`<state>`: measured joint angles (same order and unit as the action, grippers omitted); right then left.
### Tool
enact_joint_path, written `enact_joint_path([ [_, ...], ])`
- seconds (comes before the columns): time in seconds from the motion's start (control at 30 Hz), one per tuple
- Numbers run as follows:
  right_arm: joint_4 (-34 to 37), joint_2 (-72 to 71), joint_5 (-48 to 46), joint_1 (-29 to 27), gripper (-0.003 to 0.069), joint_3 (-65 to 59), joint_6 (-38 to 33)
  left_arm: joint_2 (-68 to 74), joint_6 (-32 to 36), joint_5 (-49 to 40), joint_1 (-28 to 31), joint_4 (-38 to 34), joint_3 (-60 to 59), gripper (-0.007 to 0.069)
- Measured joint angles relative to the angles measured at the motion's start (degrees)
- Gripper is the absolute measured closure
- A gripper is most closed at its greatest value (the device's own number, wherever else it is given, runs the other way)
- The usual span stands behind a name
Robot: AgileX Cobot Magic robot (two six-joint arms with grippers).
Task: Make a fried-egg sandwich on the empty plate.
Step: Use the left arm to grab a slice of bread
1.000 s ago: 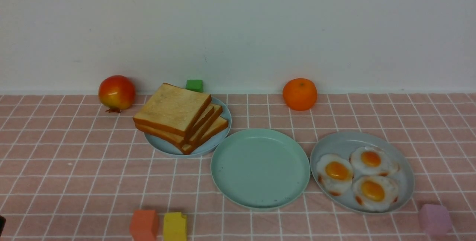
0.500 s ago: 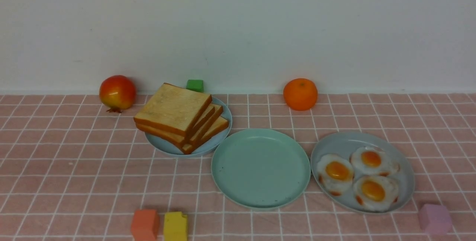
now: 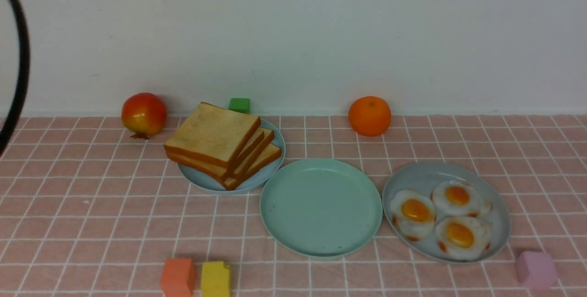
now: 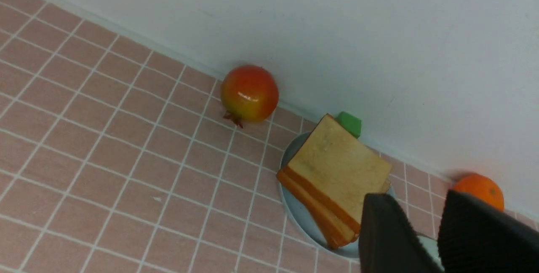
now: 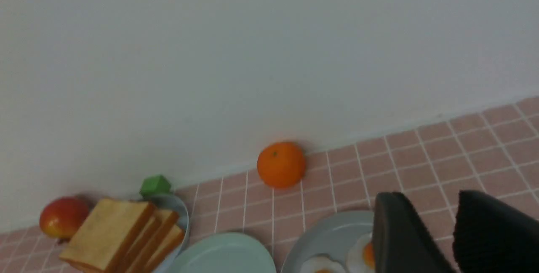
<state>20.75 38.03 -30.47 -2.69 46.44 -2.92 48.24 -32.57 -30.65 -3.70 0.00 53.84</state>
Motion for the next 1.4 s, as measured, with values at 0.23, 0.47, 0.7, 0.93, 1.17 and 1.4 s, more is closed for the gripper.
enact_joint_path([
  [0.23, 0.0, 8.98, -5.9, 7.65, 0.0419, 0.4, -6.74, 7.44, 0.05, 1.34, 0.0, -5.12, -2.6, 0.0384],
  [0.47, 1.52, 16.6, -17.47, 11.94, 0.0419, 0.4, -7.48, 20.55, 4.91, -1.29, 0.0, -13.17, -0.52, 0.0384],
  [0.7, 2.72, 19.36, -21.99, 12.05, 0.0419, 0.48, -7.48, 35.83, 15.82, -7.47, 0.0, -18.49, 13.35, 0.0384],
  [0.93, 3.35, 19.4, -24.29, 12.05, 0.0419, 0.58, -7.48, 56.75, 27.85, -20.44, 0.0, -18.53, 35.38, 0.0384],
  [1.17, 3.3, 19.4, -25.51, 12.05, 0.0419, 0.58, -7.48, 66.78, 33.74, -18.73, 3.27, -17.84, 41.62, 0.0384],
  [1.4, 3.36, 19.4, -24.86, 12.05, 0.0419, 0.58, -7.48, 68.57, 44.25, -16.52, 6.29, -29.78, 42.04, 0.0363],
])
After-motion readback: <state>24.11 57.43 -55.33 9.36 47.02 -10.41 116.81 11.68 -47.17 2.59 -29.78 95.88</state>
